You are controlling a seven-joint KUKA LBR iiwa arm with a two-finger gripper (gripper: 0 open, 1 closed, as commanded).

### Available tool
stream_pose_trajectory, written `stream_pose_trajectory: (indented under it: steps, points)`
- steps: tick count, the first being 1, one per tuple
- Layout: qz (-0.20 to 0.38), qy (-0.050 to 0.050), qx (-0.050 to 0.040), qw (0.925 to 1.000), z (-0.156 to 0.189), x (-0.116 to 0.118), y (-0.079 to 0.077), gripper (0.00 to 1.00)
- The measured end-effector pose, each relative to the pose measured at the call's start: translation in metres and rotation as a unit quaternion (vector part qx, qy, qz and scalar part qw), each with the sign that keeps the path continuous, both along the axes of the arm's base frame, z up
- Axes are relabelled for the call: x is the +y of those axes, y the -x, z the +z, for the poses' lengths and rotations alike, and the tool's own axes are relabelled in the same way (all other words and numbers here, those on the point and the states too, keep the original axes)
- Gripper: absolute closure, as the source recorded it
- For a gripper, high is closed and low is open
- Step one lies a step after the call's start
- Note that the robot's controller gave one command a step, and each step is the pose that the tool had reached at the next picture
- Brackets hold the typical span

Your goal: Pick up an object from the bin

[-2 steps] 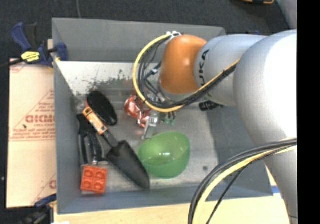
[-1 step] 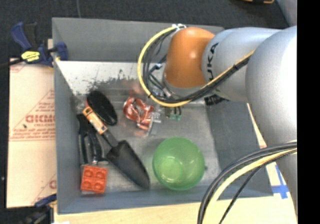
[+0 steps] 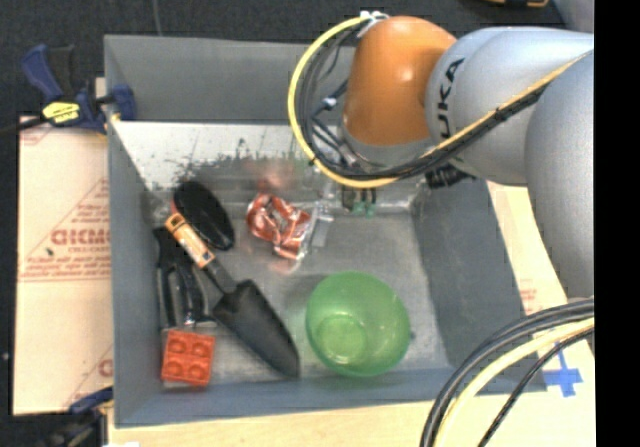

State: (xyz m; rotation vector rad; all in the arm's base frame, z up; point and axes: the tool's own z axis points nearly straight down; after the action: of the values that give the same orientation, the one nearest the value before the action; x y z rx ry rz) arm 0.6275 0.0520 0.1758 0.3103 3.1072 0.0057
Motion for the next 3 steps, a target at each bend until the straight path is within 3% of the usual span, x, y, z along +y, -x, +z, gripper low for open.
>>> stream_pose_trajectory:
  steps: [1,2,3]
  points:
    - [0.003,0.001,0.0043,1.0000,-0.049,-0.008,0.002,0.00]
    - [0.001,-0.001,-0.0031,1.0000,-0.059,0.032,0.065,0.00]
    - [-0.038,0.000,-0.0040,0.9993,-0.083,-0.004,0.020,0.00]
